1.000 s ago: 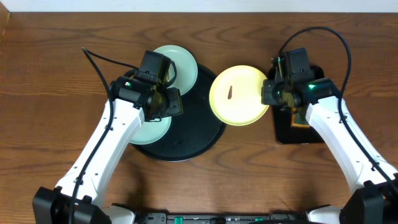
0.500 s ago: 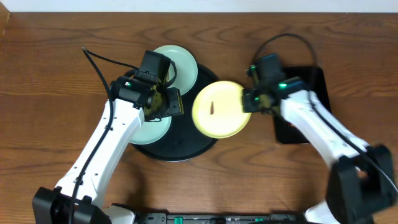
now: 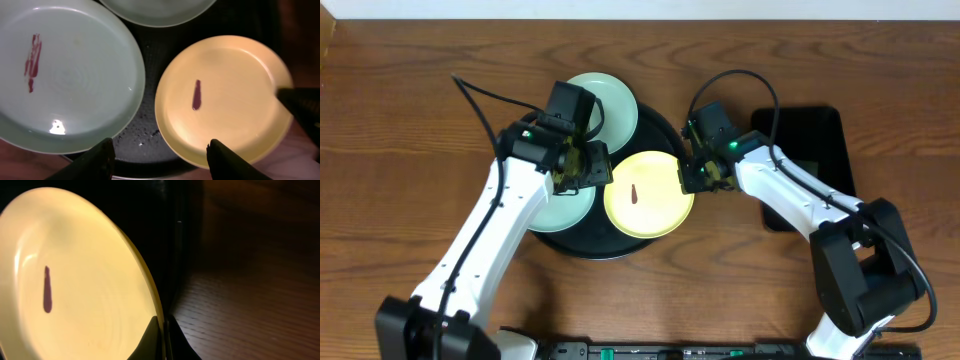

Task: Clean dirty plates on tray and stack at the side
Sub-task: 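Lift and slide the yellow plate toward the table center with right gripper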

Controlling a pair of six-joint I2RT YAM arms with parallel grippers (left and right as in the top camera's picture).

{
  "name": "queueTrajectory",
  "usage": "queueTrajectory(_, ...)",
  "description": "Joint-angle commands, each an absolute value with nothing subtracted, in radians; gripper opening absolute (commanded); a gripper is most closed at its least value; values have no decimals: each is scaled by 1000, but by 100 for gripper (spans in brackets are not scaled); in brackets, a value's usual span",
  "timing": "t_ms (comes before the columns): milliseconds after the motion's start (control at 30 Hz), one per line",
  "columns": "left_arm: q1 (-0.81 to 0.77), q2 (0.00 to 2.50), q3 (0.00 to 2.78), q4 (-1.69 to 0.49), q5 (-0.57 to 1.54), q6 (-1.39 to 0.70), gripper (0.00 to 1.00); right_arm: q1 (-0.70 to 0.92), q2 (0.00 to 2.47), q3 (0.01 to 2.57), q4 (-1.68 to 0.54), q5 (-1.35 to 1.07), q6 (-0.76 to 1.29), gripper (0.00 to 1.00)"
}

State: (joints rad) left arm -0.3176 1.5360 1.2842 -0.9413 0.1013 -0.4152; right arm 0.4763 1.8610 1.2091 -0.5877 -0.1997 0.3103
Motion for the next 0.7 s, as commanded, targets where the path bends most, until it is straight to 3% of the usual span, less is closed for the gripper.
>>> queueTrajectory(0, -320, 1608, 1283, -943, 83, -419, 61, 430, 1820, 1217, -583, -329, 315, 1)
queueTrajectory(167, -319, 1666, 1283, -908, 233, -285, 62, 374, 1806, 1217, -631, -350, 227, 1)
queueTrajectory(433, -319, 1665, 1300, -873, 237, -255, 62, 378, 1806, 1216, -640, -333, 118, 1)
queueTrajectory(667, -319, 1662, 1302, -876, 288, -261, 62, 402, 1806, 1215, -624, -250, 416, 1)
